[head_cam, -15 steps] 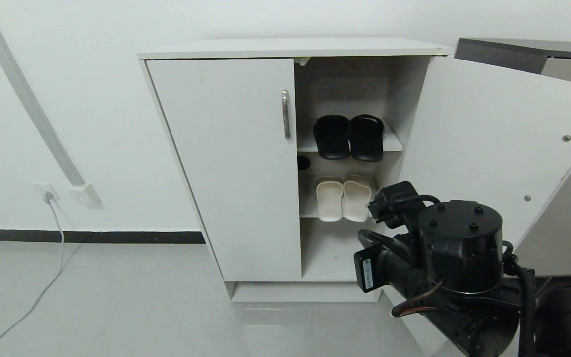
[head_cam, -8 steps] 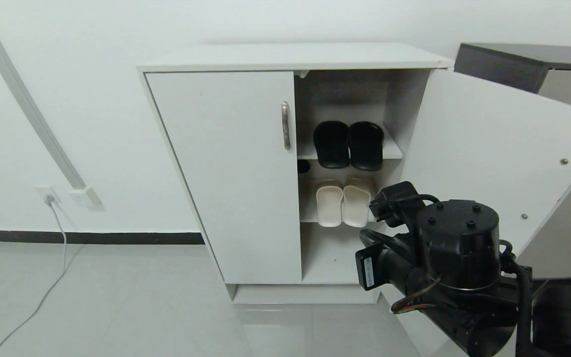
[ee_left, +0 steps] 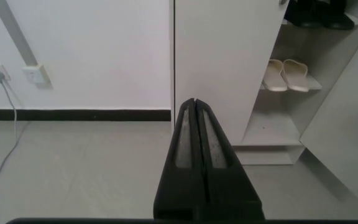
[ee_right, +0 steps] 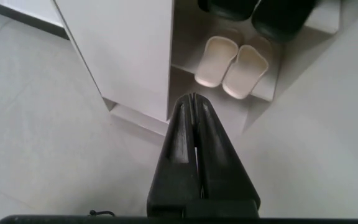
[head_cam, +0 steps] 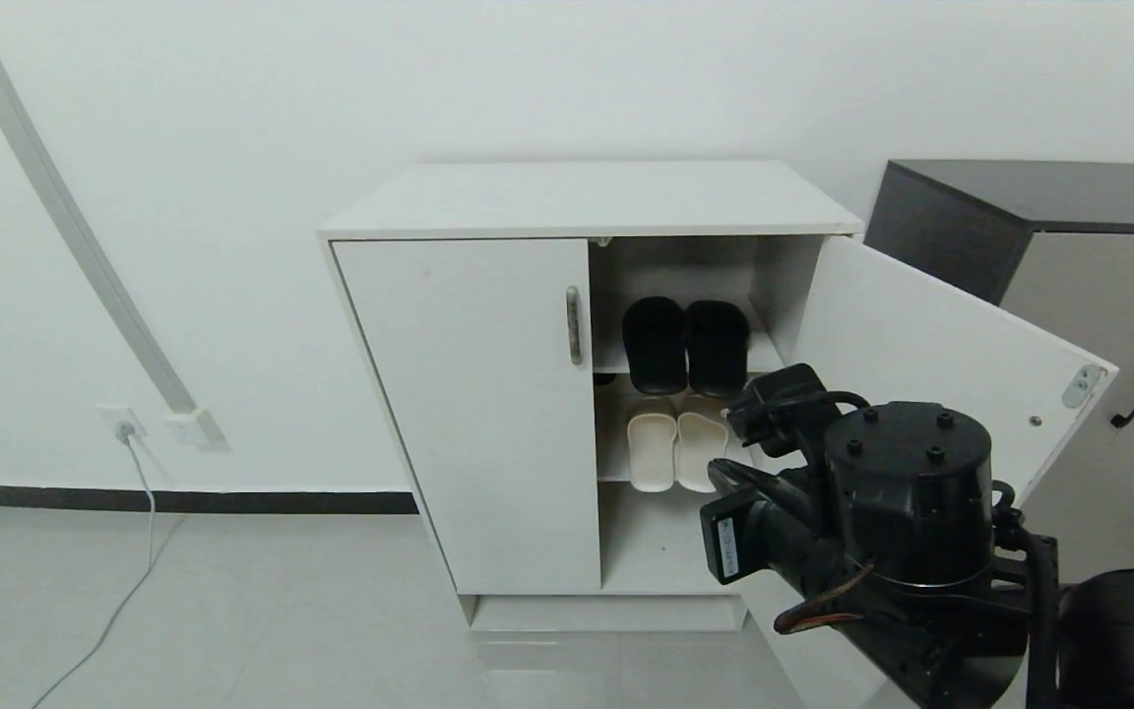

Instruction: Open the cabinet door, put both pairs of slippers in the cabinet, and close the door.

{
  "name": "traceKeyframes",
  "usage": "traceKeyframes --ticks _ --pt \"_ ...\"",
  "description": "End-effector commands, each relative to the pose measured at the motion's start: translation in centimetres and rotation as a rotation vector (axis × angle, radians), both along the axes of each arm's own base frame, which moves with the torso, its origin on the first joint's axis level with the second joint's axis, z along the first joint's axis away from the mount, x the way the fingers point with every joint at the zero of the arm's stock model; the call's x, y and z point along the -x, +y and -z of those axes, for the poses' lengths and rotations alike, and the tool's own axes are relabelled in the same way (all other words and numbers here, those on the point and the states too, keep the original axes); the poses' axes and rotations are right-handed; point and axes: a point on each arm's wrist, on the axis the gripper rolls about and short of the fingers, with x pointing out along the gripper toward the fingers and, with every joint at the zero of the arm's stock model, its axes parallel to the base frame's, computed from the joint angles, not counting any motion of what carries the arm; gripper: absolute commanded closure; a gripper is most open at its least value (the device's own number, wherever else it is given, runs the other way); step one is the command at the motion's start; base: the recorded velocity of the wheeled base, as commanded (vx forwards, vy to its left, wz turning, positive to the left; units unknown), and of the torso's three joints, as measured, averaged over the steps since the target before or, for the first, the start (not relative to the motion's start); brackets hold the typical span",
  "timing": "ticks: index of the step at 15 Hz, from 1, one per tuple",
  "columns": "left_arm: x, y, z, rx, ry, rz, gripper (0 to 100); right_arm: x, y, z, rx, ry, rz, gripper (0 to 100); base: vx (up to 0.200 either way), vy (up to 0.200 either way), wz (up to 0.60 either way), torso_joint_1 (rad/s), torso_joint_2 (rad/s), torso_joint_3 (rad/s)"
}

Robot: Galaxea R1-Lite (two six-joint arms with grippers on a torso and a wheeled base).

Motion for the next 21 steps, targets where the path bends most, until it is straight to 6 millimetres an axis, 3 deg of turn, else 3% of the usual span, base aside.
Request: traceKeyframes --ticks 1,21 --pt "0.00 0.00 -0.01 0.000 0.001 0.000 100 -0.03 0.05 0.09 0.003 0.001 0.000 100 0.000 0.000 0.00 0.144 -0.48 -0.330" --pt "0.00 0.00 -0.01 0.000 0.001 0.001 100 -0.40 -0.38 -0.13 -0.006 -0.004 0.019 100 0.000 0.000 0.00 0.206 -0.52 -0.312"
